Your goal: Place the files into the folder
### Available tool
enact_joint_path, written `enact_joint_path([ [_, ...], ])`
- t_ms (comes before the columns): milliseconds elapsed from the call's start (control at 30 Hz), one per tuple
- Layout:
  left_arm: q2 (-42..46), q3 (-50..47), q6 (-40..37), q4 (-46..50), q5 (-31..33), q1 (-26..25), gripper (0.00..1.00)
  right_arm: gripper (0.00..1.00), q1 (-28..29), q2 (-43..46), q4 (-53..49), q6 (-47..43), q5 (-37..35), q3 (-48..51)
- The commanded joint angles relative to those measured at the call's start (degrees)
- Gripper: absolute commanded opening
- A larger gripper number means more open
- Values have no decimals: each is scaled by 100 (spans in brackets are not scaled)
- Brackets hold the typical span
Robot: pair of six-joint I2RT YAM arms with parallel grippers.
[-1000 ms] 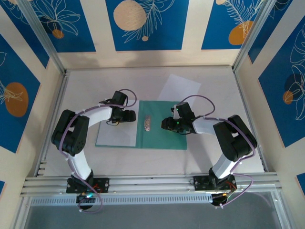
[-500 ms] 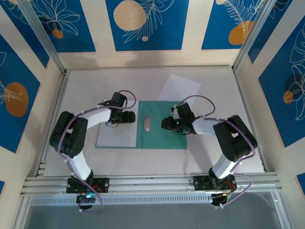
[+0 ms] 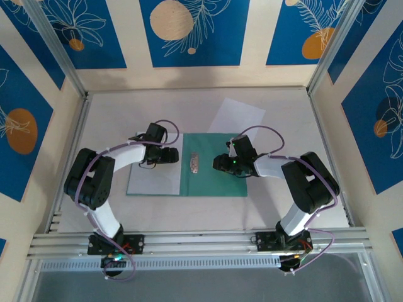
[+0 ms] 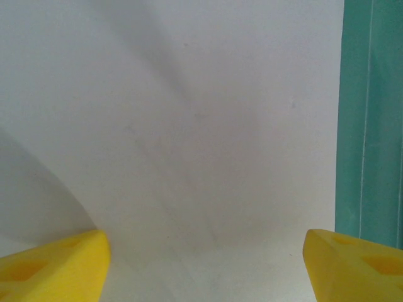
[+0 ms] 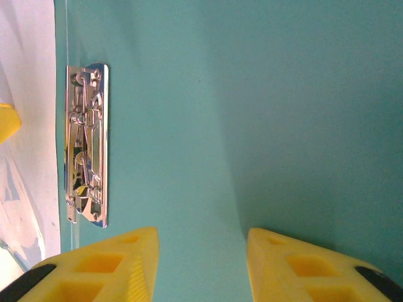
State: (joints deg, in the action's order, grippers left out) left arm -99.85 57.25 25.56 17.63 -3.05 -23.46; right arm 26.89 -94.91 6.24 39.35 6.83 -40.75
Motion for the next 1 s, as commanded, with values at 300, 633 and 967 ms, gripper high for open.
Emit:
enact_joint_path([
  [300, 80, -76, 212, 431, 207, 157, 80, 43, 54, -70, -253, 156, -245, 125],
  [633, 106, 23, 275, 540, 321, 219, 81, 43, 61, -62, -281, 178, -270, 146],
  [967, 99, -38, 109, 348, -155, 222, 80, 43, 75, -69, -255, 220, -279, 154],
])
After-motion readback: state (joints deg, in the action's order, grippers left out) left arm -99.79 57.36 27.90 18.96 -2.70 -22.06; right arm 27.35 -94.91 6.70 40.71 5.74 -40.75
